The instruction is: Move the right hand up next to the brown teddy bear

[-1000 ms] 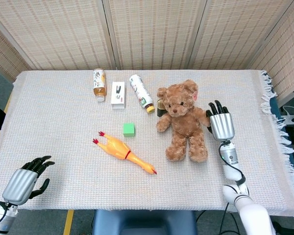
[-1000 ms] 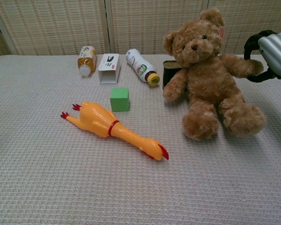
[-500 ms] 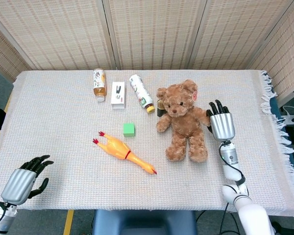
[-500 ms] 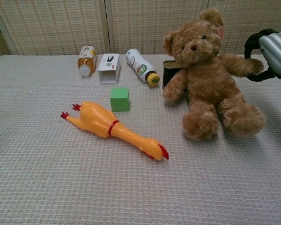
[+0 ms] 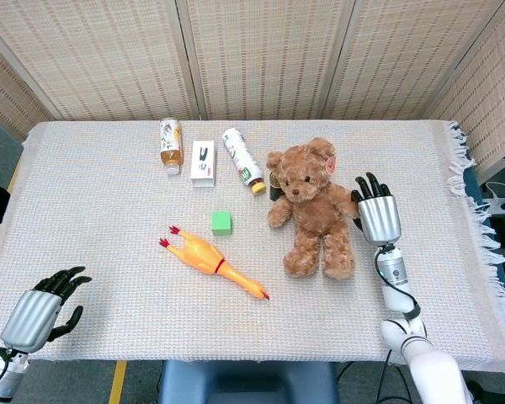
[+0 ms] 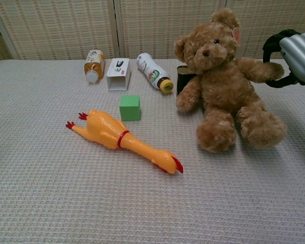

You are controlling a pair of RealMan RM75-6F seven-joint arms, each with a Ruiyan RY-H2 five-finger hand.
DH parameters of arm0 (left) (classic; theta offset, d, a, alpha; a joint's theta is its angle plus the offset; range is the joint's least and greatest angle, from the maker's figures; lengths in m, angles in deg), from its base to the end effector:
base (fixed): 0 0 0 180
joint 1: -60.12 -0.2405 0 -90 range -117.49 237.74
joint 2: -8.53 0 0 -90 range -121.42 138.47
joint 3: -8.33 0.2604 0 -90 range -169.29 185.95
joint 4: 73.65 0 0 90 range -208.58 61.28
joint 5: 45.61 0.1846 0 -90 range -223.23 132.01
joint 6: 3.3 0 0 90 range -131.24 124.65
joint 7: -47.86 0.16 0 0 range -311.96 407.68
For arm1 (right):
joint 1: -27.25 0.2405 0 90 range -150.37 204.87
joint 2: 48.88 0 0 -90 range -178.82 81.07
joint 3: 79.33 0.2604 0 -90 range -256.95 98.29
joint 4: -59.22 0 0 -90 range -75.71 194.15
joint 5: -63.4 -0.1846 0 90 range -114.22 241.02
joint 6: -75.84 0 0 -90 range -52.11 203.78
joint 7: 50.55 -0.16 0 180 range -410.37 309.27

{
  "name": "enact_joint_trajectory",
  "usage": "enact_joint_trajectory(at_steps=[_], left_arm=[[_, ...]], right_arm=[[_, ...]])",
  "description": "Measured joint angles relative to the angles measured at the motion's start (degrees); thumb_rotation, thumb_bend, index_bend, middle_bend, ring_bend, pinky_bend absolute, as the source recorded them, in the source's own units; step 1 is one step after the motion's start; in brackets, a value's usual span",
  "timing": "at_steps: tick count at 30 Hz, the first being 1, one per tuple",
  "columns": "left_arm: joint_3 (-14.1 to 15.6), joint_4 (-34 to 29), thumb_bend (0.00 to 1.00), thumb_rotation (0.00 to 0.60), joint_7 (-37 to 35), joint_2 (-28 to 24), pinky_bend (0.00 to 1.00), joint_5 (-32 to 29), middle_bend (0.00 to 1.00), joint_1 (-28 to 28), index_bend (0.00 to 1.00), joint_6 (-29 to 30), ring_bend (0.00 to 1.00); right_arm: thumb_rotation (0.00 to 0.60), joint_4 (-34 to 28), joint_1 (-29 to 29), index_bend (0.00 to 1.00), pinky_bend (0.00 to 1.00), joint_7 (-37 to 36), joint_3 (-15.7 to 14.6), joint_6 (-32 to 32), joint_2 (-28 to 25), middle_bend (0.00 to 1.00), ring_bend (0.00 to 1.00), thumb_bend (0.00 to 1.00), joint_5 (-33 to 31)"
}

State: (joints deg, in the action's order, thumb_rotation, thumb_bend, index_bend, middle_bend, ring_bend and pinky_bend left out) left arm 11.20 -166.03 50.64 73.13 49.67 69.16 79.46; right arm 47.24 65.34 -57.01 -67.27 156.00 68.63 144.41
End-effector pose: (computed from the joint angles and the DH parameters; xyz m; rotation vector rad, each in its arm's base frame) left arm -0.2782 0.1938 0.1511 -1.6599 -0.8503 -0.9192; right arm -0.2383 -0.3856 0.0337 1.4028 -0.3874 0.9936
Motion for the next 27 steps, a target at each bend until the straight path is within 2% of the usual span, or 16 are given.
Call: enact_joint_trajectory(at_steps=[5, 7, 11, 14, 16, 19, 27], left_arm=[[-0.13, 0.03, 0.44, 0.600, -0.37, -0.08, 0.35, -0.22, 0.15, -0.02, 0.25, 0.12, 0.18], [-0.11, 0.11, 0.44, 0.600, -0.42, -0.11, 0.35, -0.22, 0.15, -0.07, 0.25, 0.14, 0.18], [-0.20, 0.31, 0.44, 0.600, -0.62, -0.06, 0.35, -0.26, 0.15, -0.03, 0.25, 0.16, 0.18], [-0.25, 0.44, 0.44, 0.600, -0.65, 0.03, 0.35, -0.50, 0.15, 0.06, 0.25, -0.15, 0.18], [-0.32, 0.38, 0.44, 0.600, -0.69, 0.05, 0.35, -0.67, 0.15, 0.13, 0.25, -0.28, 0.18], [-0.32, 0.42, 0.44, 0.600, -0.34, 0.09, 0.35, -0.63, 0.15, 0.06, 0.25, -0.15, 0.18], [-0.24, -0.05, 0.44, 0.600, 0.65, 0.12, 0.35, -0.56, 0.15, -0.13, 0.25, 0.01, 0.18]], right_arm=[[0.600, -0.47, -0.15, 0.56, 0.44, -0.76, -0.14, 1.45, -0.09, 0.27, 0.18, 0.17, 0.08], [0.600, -0.52, -0.59, 0.52, 0.44, -0.42, -0.86, 0.88, -0.41, 0.27, 0.18, 0.17, 0.52], [0.600, -2.77, -2.40, 0.30, 0.43, -2.19, -2.01, 2.28, -2.42, 0.25, 0.14, 0.16, 1.51], [0.600, -7.52, -4.40, 0.08, 0.36, -3.68, -2.75, 3.77, -5.35, 0.16, 0.04, 0.16, 2.06], [0.600, -11.76, -5.81, 0.01, 0.32, -3.84, -3.27, 4.42, -7.84, 0.10, 0.00, 0.16, 2.30], [0.600, -21.80, -8.37, 0.00, 0.31, -2.43, -4.28, 4.96, -13.31, 0.08, 0.00, 0.15, 2.40], [0.600, -61.91, -17.81, 0.00, 0.31, 7.31, -8.98, 5.96, -35.07, 0.08, 0.00, 0.15, 0.85]])
